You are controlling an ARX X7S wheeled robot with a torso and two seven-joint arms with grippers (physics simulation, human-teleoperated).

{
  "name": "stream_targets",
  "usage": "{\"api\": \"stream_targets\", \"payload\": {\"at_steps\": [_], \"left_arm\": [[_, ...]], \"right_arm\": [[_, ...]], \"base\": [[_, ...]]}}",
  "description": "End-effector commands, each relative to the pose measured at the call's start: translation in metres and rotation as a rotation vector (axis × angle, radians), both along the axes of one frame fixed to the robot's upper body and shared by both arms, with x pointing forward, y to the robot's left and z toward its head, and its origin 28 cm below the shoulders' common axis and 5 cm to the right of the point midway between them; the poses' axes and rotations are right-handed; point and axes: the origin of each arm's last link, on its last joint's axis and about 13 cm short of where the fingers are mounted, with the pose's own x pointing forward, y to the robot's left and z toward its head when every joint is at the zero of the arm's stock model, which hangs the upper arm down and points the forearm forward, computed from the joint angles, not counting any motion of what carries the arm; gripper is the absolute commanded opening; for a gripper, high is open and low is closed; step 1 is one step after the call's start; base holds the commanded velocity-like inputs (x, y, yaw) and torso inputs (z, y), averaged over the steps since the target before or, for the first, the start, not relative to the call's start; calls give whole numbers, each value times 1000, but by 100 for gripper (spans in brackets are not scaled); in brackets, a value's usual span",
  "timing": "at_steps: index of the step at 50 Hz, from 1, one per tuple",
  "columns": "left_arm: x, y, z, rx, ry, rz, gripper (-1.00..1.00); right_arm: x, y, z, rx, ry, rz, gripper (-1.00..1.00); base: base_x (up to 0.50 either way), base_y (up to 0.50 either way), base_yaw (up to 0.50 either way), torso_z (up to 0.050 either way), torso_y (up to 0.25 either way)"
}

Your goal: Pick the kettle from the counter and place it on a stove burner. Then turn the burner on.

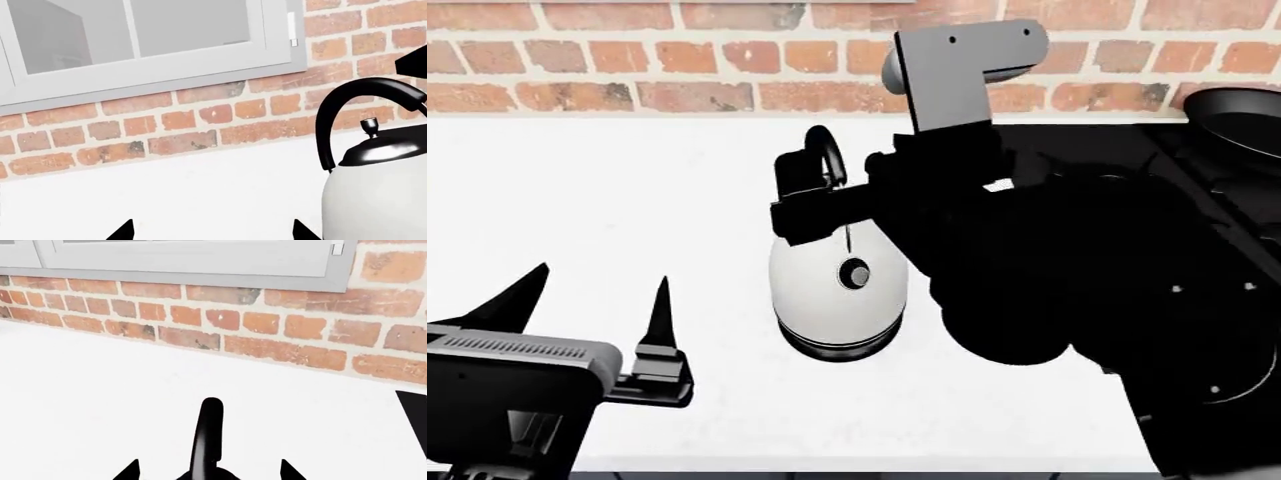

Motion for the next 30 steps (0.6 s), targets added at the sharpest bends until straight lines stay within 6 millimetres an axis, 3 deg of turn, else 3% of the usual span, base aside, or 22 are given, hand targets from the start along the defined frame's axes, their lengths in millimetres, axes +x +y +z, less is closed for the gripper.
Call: {"api": "stream_targets", "payload": {"at_steps": [1,30], "left_arm": [[0,1,-2,-5,6,6,100],[5,2,-12,-10,26,7,100]], "right_arm": [[13,5,-10,-14,44,-25,100],[17,14,-17,-25,45,2,100]], "base": [[0,0,0,0,0],[0,0,0,0,0]]}}
